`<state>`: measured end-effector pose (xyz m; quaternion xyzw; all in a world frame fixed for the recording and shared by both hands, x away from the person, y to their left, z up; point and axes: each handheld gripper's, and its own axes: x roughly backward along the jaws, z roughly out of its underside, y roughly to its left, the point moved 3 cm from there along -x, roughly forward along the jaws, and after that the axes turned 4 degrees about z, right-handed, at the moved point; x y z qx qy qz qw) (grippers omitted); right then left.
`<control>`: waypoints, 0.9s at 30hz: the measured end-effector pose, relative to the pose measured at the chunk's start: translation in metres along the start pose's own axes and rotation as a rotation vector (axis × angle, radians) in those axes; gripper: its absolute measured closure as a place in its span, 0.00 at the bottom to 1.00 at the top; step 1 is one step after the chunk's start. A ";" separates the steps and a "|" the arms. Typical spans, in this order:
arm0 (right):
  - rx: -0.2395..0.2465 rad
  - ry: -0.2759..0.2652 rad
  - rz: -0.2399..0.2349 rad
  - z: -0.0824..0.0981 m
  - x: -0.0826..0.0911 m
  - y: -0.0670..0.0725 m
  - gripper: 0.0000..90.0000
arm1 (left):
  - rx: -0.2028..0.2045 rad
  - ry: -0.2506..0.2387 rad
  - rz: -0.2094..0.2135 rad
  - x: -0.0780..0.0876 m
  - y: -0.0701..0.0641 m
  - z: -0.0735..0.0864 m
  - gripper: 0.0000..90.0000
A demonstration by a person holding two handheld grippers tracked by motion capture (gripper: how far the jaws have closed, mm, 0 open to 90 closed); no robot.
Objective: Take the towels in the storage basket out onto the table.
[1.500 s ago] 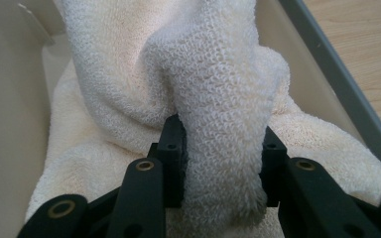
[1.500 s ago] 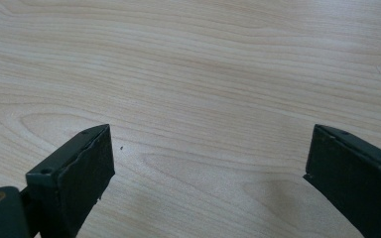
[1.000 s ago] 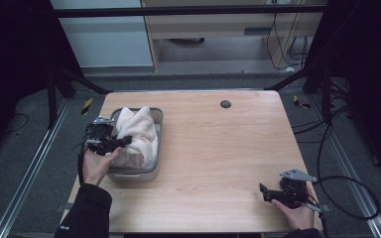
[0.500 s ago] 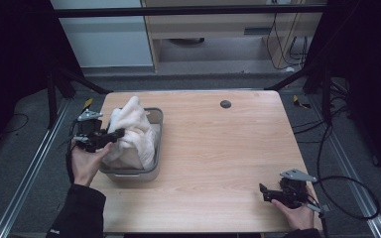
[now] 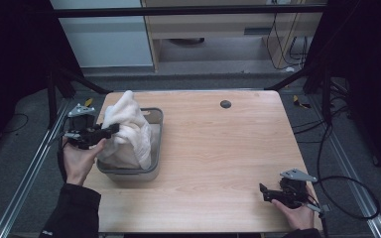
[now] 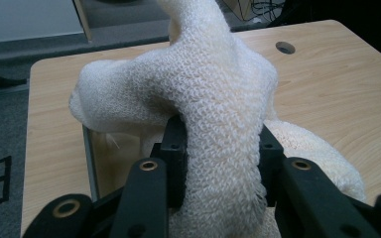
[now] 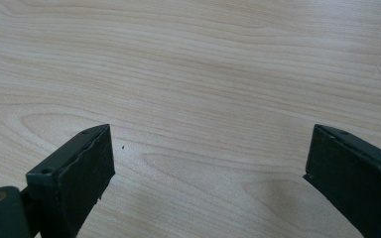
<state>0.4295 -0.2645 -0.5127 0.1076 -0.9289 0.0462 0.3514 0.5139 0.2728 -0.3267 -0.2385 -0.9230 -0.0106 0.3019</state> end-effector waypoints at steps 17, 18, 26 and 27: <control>-0.004 0.000 0.000 0.000 0.000 0.000 0.05 | -0.031 -0.045 0.023 0.023 -0.014 -0.019 0.74; -0.004 0.000 0.000 0.000 0.000 0.000 0.05 | -0.031 -0.047 0.025 0.025 -0.015 -0.020 0.74; -0.009 0.002 -0.001 0.000 0.001 0.000 0.05 | -0.048 -0.064 0.040 0.031 -0.022 -0.030 0.74; -0.008 0.002 -0.002 0.000 0.001 0.000 0.05 | -0.051 -0.065 0.040 0.032 -0.024 -0.031 0.74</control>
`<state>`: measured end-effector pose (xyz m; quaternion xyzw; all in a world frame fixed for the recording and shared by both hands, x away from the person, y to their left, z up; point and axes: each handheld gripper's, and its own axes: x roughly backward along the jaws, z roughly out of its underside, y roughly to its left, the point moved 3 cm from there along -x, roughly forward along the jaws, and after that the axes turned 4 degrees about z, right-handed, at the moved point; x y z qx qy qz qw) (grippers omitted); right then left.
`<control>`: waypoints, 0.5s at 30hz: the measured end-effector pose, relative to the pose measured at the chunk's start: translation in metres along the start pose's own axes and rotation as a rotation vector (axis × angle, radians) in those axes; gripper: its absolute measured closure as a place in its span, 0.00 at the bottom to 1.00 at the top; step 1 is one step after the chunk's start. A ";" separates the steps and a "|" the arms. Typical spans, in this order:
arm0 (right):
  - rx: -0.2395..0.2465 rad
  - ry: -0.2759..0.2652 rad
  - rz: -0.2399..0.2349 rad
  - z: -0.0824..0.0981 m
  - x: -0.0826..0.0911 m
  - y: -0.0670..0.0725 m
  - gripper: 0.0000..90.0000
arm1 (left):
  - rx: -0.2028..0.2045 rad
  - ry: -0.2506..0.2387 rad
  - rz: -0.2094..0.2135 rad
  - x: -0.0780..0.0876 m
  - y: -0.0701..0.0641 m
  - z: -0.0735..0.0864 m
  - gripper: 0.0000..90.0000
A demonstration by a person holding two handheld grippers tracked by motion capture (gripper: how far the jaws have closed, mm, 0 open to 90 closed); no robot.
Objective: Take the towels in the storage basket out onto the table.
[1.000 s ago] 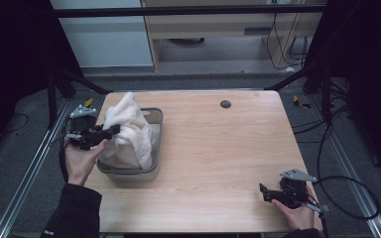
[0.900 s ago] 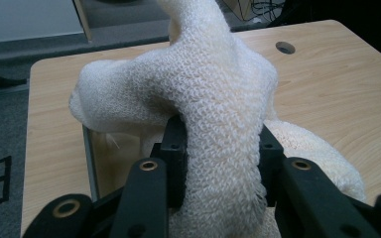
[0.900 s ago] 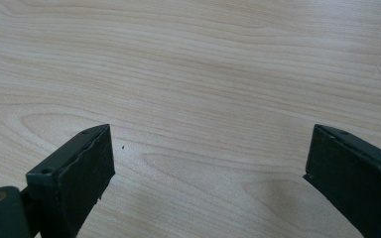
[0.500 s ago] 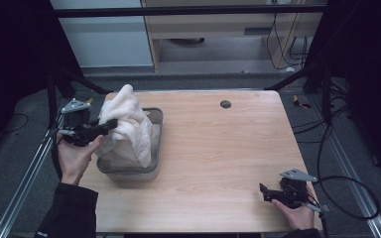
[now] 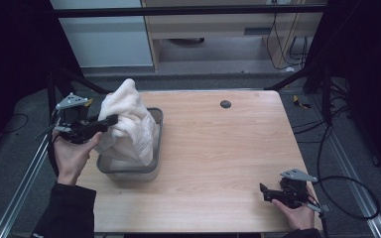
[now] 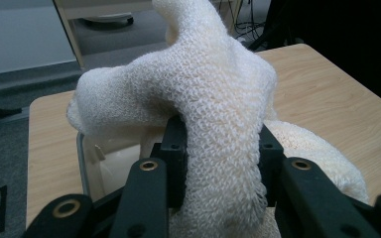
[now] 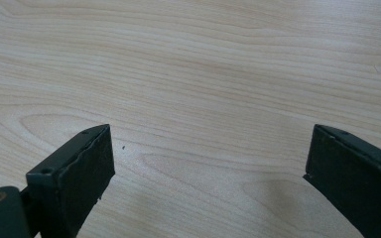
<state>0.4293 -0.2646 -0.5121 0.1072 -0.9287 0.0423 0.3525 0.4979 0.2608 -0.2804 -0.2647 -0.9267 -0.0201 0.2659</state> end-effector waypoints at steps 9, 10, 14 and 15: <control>-0.001 -0.001 0.000 0.000 0.000 0.000 0.05 | -0.034 -0.007 0.026 0.005 -0.015 -0.009 0.74; 0.001 -0.001 0.001 0.000 0.000 0.000 0.05 | -0.035 -0.008 0.029 0.005 -0.017 -0.009 0.74; 0.002 -0.001 0.001 0.000 0.000 0.000 0.05 | -0.051 -0.013 0.048 0.006 -0.026 -0.013 0.74; 0.001 -0.001 0.001 0.000 0.000 0.000 0.05 | -0.056 -0.014 0.052 0.006 -0.028 -0.014 0.74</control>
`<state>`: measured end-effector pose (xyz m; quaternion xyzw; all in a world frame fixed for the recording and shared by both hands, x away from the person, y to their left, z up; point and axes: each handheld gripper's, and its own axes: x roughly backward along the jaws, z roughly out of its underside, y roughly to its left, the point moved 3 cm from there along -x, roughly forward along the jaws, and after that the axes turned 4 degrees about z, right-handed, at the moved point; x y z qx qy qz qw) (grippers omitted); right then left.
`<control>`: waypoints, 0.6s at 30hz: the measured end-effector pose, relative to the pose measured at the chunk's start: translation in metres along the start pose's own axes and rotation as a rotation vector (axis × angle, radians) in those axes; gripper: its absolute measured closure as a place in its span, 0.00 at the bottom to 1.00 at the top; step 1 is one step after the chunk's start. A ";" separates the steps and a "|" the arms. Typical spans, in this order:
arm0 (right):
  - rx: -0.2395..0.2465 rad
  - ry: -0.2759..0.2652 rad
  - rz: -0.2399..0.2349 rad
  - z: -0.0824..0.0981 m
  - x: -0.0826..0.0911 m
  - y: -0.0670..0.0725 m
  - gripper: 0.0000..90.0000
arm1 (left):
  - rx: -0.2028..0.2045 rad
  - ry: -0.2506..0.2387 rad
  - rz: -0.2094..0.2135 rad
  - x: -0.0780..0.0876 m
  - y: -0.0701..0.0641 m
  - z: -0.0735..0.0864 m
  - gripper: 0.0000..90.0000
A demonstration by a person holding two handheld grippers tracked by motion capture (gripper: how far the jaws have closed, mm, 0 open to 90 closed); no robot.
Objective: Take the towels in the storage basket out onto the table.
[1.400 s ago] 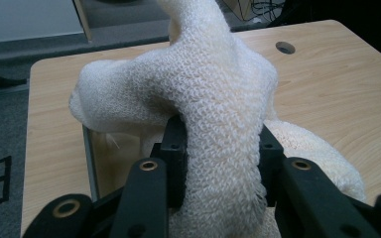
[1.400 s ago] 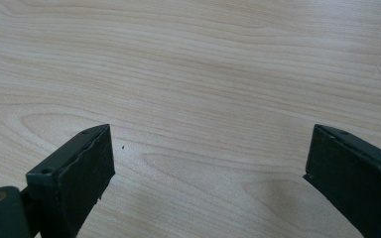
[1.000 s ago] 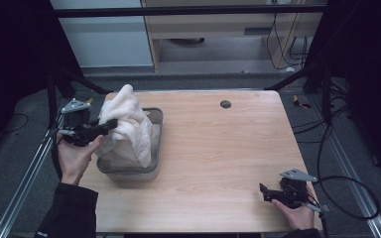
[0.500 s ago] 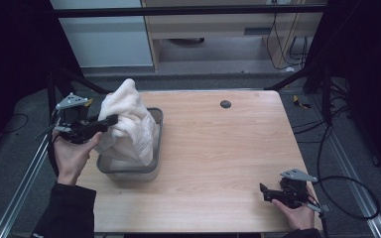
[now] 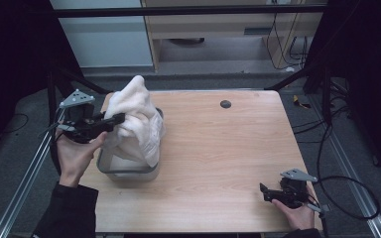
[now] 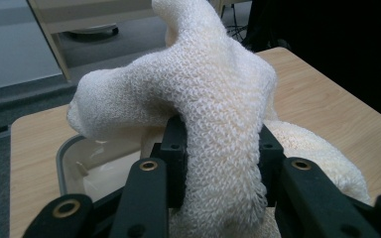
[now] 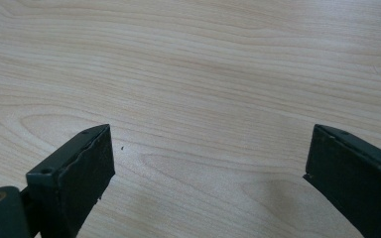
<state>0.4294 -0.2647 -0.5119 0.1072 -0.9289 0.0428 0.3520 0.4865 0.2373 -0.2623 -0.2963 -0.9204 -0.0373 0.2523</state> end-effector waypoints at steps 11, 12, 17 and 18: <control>-0.001 -0.001 -0.001 0.000 0.001 0.000 0.05 | -0.043 -0.005 0.039 -0.004 -0.022 -0.012 0.74; -0.001 -0.002 -0.002 0.000 0.001 0.000 0.05 | -0.047 -0.003 0.043 -0.005 -0.024 -0.013 0.74; -0.002 -0.004 0.000 0.000 0.001 -0.001 0.05 | -0.058 -0.004 0.060 -0.009 -0.033 -0.016 0.74; -0.002 -0.005 0.000 0.000 0.001 0.000 0.05 | -0.061 -0.007 0.065 -0.010 -0.034 -0.016 0.74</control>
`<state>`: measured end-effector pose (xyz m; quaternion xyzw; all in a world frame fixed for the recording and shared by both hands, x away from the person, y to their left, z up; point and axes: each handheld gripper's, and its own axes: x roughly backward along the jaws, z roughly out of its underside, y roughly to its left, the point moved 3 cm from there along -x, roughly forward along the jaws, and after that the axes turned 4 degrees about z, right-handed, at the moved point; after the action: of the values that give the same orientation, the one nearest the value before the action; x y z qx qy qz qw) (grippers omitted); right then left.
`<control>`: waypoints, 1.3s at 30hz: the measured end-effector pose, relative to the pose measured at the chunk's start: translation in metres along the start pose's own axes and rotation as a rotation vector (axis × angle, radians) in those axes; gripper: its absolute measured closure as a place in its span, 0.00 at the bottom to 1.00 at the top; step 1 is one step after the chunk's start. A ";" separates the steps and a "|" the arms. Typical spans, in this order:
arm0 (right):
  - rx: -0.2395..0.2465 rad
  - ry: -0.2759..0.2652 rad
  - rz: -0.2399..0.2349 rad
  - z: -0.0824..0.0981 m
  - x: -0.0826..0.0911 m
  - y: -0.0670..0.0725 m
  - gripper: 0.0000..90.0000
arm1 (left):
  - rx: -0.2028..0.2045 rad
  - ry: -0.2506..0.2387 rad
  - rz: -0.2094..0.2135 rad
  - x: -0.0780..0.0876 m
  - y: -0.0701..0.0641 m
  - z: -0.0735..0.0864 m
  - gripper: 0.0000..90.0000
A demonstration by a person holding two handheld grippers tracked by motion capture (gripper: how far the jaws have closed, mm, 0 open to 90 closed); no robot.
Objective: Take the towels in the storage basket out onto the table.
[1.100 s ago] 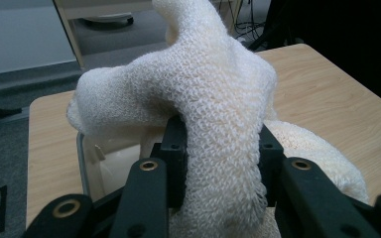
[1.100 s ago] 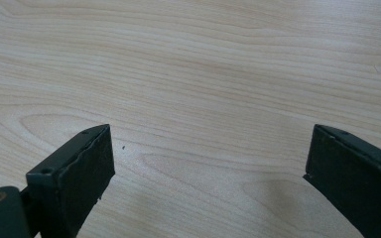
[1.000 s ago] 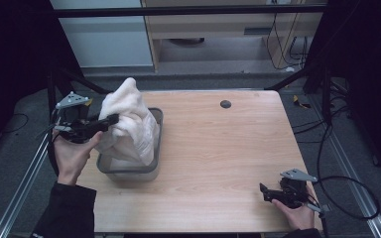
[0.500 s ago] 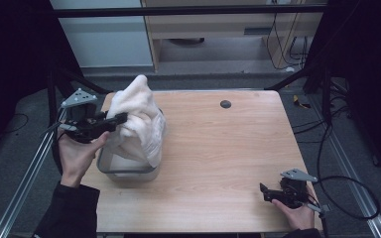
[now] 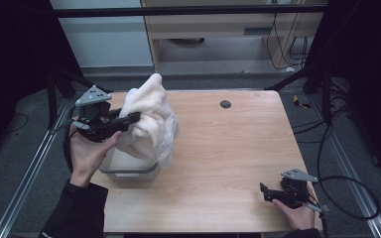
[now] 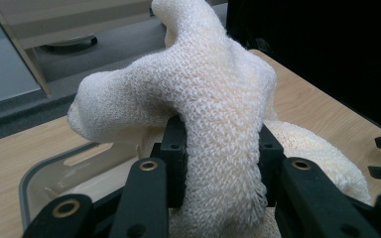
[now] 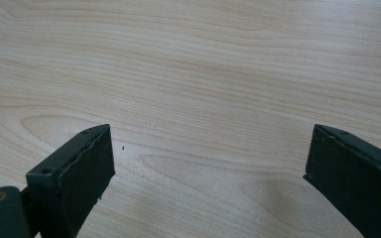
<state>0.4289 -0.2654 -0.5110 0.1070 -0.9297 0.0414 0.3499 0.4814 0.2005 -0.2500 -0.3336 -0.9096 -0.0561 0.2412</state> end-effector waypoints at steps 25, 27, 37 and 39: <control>-0.002 -0.006 -0.001 -0.001 0.001 -0.001 0.06 | -0.064 0.001 0.112 -0.034 -0.047 -0.016 0.74; -0.001 -0.008 0.000 -0.001 0.001 -0.002 0.06 | -0.071 0.008 0.120 -0.037 -0.051 -0.016 0.74; 0.000 -0.015 0.002 -0.001 0.002 -0.003 0.06 | -0.097 0.036 0.166 -0.061 -0.071 -0.016 0.74; 0.002 -0.015 0.004 -0.001 0.002 -0.004 0.06 | -0.105 0.045 0.179 -0.068 -0.077 -0.016 0.74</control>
<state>0.4293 -0.2690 -0.5091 0.1058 -0.9324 0.0424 0.3429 0.4842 0.0974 -0.2640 -0.4243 -0.8663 -0.0892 0.2479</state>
